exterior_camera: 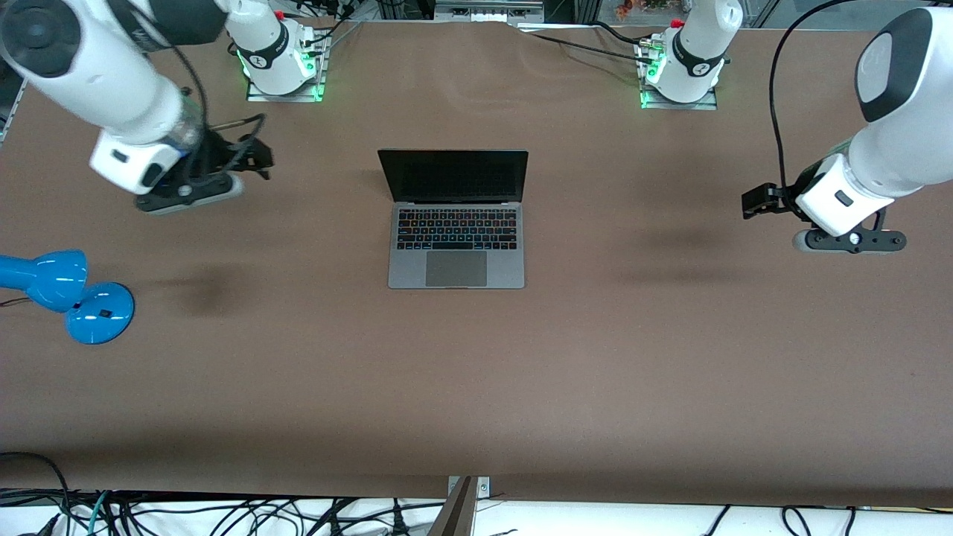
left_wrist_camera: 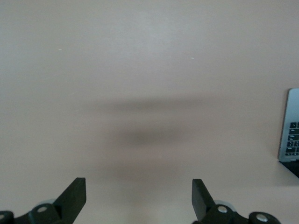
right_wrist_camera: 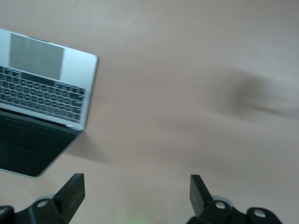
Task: Close laptop with both arms from behind
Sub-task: 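Move both grippers behind the open laptop screen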
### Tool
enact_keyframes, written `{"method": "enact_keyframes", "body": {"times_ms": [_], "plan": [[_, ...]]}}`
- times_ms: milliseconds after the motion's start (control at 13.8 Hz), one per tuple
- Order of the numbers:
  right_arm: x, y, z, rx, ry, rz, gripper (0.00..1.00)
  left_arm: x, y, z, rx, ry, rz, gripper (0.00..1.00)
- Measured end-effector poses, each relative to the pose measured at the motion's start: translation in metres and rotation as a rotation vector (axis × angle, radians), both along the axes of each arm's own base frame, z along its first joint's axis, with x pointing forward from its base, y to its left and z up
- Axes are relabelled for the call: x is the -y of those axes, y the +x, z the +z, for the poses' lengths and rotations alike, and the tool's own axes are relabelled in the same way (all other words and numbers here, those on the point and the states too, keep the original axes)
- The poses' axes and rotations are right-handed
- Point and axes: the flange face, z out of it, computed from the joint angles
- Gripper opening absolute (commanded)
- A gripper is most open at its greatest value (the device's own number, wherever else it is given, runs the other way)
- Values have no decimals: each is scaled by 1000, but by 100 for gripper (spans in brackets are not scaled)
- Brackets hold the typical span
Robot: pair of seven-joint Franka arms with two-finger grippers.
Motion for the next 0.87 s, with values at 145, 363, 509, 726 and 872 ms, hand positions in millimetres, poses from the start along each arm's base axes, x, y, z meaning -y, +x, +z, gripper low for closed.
{"method": "enact_keyframes", "body": {"times_ms": [145, 363, 509, 726, 872], "plan": [[-49, -19, -5, -8, -7, 5, 100, 29, -6, -1, -16, 0, -31, 100], [-98, -45, -19, -34, -28, -11, 100, 69, -24, -4, -89, 19, -57, 100], [-122, -60, -34, -63, -45, -44, 93, 93, -38, -3, -139, 13, -20, 100], [-154, -83, -57, -153, -27, -142, 67, 131, -55, 0, -176, -4, 54, 100], [-158, -89, -70, -217, -6, -175, 41, 158, -66, -3, -184, 11, 66, 100]]}}
